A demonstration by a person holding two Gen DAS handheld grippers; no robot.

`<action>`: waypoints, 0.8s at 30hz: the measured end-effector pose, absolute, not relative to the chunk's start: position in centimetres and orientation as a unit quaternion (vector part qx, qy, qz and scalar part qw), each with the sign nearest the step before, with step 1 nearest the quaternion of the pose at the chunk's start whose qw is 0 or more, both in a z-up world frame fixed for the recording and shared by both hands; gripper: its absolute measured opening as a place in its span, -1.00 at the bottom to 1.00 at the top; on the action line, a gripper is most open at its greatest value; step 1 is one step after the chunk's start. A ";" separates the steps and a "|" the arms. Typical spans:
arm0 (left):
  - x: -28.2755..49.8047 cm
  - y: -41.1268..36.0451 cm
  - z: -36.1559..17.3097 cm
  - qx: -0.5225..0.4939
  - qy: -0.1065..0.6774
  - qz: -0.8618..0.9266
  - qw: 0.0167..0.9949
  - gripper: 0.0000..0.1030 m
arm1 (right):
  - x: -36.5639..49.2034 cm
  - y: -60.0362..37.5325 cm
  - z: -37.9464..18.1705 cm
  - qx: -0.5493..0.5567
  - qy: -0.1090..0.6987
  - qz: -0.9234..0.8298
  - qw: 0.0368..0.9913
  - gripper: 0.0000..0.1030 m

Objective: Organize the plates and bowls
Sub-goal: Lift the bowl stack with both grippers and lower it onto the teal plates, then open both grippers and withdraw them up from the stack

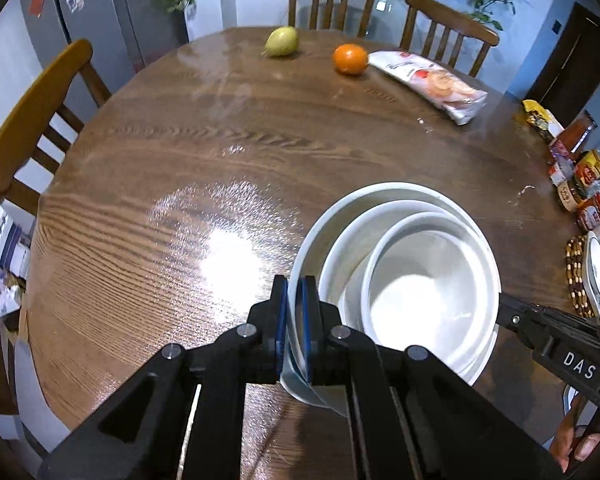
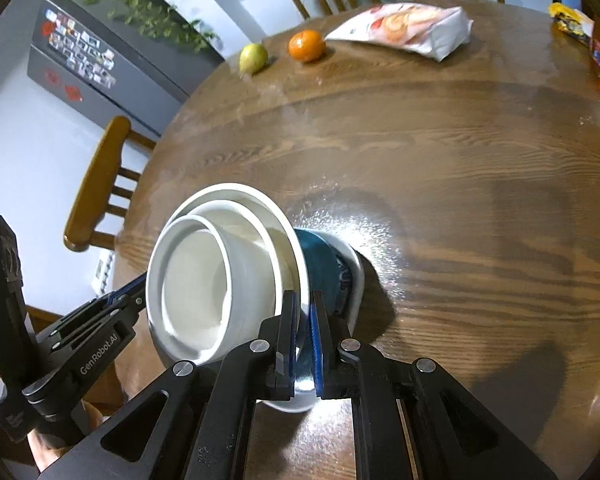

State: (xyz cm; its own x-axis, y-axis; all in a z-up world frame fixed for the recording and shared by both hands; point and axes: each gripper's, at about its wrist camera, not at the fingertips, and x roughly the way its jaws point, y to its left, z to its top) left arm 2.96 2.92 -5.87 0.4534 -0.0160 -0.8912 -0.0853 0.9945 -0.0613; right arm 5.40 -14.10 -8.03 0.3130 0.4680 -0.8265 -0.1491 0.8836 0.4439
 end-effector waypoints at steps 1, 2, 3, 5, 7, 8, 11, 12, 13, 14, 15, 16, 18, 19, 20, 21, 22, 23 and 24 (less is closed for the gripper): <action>3.2 3.1 -6.2 -0.052 0.526 0.021 0.848 -0.96 | 5.6 -13.9 -8.3 0.142 0.556 0.192 0.796 -0.80; 3.5 3.3 -6.5 -0.054 0.530 0.021 0.846 -0.96 | 5.8 -13.7 -8.5 0.139 0.558 0.190 0.795 -0.80; 3.7 3.4 -6.8 -0.055 0.533 0.020 0.844 -0.96 | 6.0 -13.5 -8.7 0.136 0.562 0.187 0.794 -0.80; 4.2 3.6 -7.2 -0.059 0.541 0.018 0.839 -0.95 | 6.3 -13.2 -8.9 0.129 0.565 0.182 0.794 -0.80; 4.6 3.7 -7.6 -0.061 0.546 0.015 0.835 -0.95 | 6.6 -13.2 -9.2 0.128 0.569 0.174 0.793 -0.80; 4.7 3.7 -7.5 -0.060 0.545 0.014 0.836 -0.96 | 6.7 -13.1 -9.3 0.129 0.570 0.173 0.793 -0.80; 5.1 3.8 -7.4 -0.062 0.547 0.014 0.835 -0.87 | 7.1 -13.1 -9.2 0.120 0.572 0.164 0.795 -0.80; 5.2 4.0 -7.4 -0.064 0.546 0.015 0.835 -0.79 | 7.2 -13.2 -9.1 0.111 0.571 0.157 0.798 -0.80; 5.1 4.2 -7.3 -0.065 0.543 0.017 0.837 -0.69 | 7.2 -13.1 -8.8 0.106 0.568 0.155 0.802 -0.80; 5.0 4.5 -7.2 -0.061 0.540 0.027 0.839 -0.36 | 7.1 -13.2 -8.5 0.098 0.562 0.151 0.807 -0.80; 4.9 4.7 -7.1 -0.057 0.537 0.036 0.841 0.05 | 6.9 -13.3 -7.9 0.087 0.552 0.145 0.816 -0.79; 4.6 5.0 -6.9 -0.055 0.530 0.044 0.845 0.25 | 6.8 -13.5 -7.4 0.081 0.545 0.141 0.823 -0.73; 3.9 5.6 -6.3 -0.063 0.516 0.046 0.853 0.60 | 6.3 -14.1 -6.3 0.085 0.526 0.148 0.833 -0.50; 3.5 5.8 -6.0 -0.062 0.510 0.050 0.857 0.64 | 5.9 -14.3 -5.8 0.083 0.517 0.151 0.838 -0.30; 3.0 5.9 -5.5 -0.060 0.503 0.055 0.860 0.72 | 5.4 -14.4 -5.3 0.074 0.508 0.151 0.845 -0.20; 2.4 6.0 -5.1 -0.060 0.495 0.059 0.865 0.82 | 4.8 -14.4 -4.8 0.064 0.499 0.152 0.851 -0.04; 1.9 6.1 -4.6 -0.062 0.488 0.060 0.869 0.89 | 4.3 -14.3 -4.4 0.056 0.493 0.153 0.855 0.09; 1.3 6.1 -4.2 -0.063 0.480 0.061 0.873 0.99 | 3.5 -14.3 -4.0 0.045 0.487 0.156 0.858 0.12; 0.7 6.1 -3.7 -0.064 0.471 0.063 0.877 0.97 | 2.8 -14.2 -3.9 0.036 0.483 0.158 0.860 0.12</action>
State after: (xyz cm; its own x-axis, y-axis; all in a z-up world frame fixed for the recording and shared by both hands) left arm 0.69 6.13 -3.74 0.5479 0.0494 -0.8351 -0.1708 0.9838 -0.0539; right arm 2.83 -14.23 -3.86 0.4831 0.3063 -0.8202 -0.2366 0.9476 0.2145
